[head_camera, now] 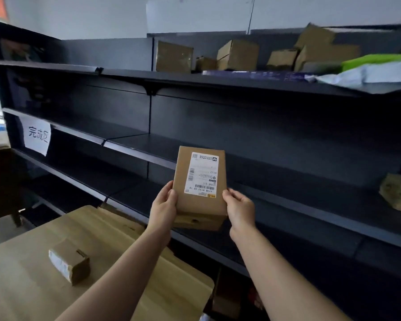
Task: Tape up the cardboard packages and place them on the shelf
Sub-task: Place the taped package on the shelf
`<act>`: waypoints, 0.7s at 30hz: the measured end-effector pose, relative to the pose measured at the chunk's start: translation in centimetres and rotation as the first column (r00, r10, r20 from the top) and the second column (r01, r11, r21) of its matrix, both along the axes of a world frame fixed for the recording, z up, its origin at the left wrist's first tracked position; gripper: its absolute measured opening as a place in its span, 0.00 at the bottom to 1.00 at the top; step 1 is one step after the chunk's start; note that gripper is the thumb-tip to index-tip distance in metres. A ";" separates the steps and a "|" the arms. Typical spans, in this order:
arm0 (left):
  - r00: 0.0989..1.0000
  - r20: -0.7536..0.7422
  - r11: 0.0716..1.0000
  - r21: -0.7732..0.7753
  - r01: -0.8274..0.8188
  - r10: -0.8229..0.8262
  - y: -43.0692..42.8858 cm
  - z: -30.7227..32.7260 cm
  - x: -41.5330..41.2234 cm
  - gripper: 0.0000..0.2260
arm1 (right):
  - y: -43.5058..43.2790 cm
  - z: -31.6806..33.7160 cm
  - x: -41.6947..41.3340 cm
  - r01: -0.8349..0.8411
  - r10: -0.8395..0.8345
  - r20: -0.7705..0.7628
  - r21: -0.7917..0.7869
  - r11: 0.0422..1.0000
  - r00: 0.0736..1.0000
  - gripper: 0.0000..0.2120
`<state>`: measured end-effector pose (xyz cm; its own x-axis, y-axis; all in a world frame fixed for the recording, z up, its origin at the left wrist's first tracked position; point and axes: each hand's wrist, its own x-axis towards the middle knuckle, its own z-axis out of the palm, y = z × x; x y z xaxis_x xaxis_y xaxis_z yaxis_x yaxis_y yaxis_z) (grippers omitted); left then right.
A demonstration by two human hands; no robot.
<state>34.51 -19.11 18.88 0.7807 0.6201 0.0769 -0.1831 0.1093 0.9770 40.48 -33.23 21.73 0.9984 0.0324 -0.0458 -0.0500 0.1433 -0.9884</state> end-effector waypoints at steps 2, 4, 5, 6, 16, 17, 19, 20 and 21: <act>1.000 -0.001 1.000 0.005 0.027 -0.027 -1.7 0.8 1.7 0.17 | -2.0 0.6 1.3 0.029 -0.029 0.018 -0.005 1.000 0.999 0.16; 0.999 -0.009 0.999 0.011 0.047 -0.047 -3.4 1.4 3.5 0.16 | -3.9 1.3 2.6 0.065 -0.064 0.044 -0.013 0.998 0.997 0.16; 0.999 -0.020 0.999 0.021 0.047 -0.046 -4.2 1.9 4.3 0.15 | -4.8 1.6 3.3 0.080 -0.079 0.057 -0.017 0.997 0.995 0.16; 0.998 -0.033 0.999 0.029 0.046 -0.045 -5.0 2.3 5.1 0.14 | -5.7 1.9 3.9 0.094 -0.093 0.067 -0.018 0.995 0.993 0.16; 0.988 -0.051 0.986 0.071 0.152 -0.148 -13.4 6.5 12.0 0.11 | -14.7 4.9 9.1 0.232 -0.230 0.134 0.001 0.973 0.964 0.03; 0.985 -0.054 0.983 0.074 0.167 -0.164 -14.2 6.8 12.6 0.11 | -15.4 5.0 9.7 0.252 -0.249 0.135 -0.006 0.968 0.959 0.06; 0.978 -0.067 0.977 0.074 0.202 -0.197 -15.6 7.3 13.8 0.11 | -16.9 5.2 10.5 0.284 -0.281 0.122 -0.002 0.959 0.952 0.09; 0.974 -0.075 0.973 0.073 0.220 -0.214 -16.3 7.5 14.4 0.11 | -17.7 5.3 10.8 0.292 -0.290 0.116 0.001 0.957 0.950 0.09; 0.968 -0.083 0.968 0.072 0.241 -0.235 -17.0 7.7 14.9 0.11 | -18.4 5.4 11.2 0.299 -0.297 0.111 0.001 0.954 0.948 0.09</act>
<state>49.45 -36.09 26.59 0.9106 0.4094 0.0569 -0.0895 0.0610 0.9941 51.69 -51.67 27.13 0.9613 -0.2676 0.0655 0.1005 0.1193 -0.9878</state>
